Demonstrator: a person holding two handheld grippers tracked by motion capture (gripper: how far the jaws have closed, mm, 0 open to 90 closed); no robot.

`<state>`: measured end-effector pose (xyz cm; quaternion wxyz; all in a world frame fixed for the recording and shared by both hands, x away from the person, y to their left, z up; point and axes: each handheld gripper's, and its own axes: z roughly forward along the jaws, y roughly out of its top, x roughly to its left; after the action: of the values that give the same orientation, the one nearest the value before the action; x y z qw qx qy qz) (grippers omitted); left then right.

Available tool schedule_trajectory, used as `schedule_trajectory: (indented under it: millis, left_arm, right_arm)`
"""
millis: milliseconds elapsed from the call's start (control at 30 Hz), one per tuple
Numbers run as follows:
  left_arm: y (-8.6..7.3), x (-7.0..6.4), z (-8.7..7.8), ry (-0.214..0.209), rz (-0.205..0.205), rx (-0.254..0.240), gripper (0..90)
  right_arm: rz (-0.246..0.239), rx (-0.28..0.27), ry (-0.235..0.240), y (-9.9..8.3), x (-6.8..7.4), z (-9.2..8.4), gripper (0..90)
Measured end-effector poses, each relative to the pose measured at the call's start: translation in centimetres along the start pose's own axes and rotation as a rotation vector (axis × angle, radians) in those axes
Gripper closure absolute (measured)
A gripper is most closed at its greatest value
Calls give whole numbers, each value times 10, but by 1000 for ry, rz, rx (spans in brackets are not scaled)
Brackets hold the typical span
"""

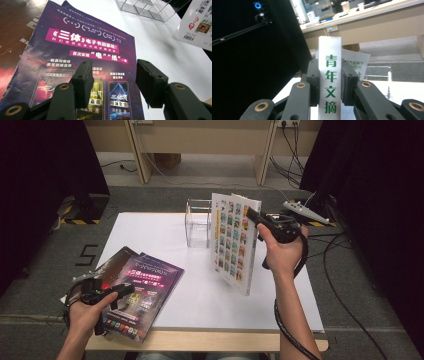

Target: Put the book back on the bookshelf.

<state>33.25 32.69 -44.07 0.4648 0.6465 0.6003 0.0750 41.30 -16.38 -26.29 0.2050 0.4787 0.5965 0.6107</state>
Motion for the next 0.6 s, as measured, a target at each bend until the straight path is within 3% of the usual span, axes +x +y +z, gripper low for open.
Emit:
schedule_trajectory:
  millis: [333,600]
  left_arm:
    - [0,1,2,1,-4,2,473]
    - [0,2,2,3,-5,2,473]
  right_arm:
    - [30,-3,-53,29,-25,12,740]
    - [57,6,-64,41,-38,25,740]
